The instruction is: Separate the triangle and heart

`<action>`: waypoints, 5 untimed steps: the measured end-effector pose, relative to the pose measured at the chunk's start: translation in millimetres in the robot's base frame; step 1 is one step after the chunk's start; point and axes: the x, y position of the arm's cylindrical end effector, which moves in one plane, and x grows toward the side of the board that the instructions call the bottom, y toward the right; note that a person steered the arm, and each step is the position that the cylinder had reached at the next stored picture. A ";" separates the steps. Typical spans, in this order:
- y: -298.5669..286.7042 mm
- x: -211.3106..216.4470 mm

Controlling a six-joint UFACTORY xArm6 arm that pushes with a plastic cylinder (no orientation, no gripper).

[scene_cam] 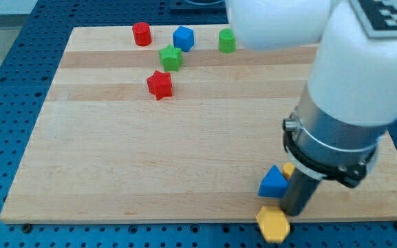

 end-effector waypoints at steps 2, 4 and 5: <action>-18.7 -64.6; -148.8 -52.4; -162.9 -28.1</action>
